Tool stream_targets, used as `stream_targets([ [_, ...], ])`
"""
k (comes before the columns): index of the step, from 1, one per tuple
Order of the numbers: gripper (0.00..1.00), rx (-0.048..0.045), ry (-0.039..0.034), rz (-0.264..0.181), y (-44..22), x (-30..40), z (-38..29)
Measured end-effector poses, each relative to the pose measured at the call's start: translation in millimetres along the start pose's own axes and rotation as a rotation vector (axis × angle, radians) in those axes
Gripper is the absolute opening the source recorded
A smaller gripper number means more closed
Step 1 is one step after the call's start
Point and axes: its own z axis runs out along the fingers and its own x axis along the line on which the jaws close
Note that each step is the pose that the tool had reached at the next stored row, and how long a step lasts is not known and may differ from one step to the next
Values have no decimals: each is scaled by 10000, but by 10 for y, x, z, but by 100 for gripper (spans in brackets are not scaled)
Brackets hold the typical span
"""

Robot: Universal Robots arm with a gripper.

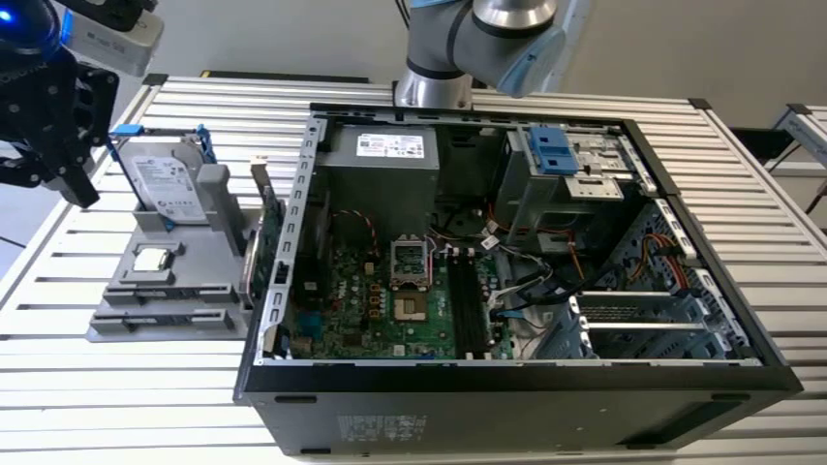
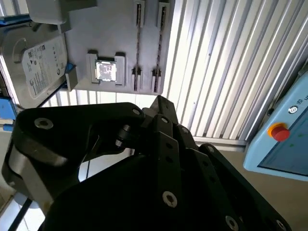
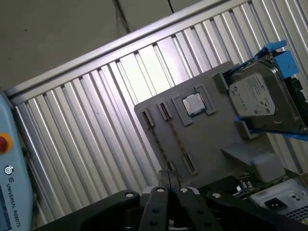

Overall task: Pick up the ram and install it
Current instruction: 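Pick up the ram and move it above insertion slot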

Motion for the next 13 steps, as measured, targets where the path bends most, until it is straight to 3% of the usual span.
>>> stream_targets([
  [13, 0, 29, 55, -1094, 0, 0, 0],
])
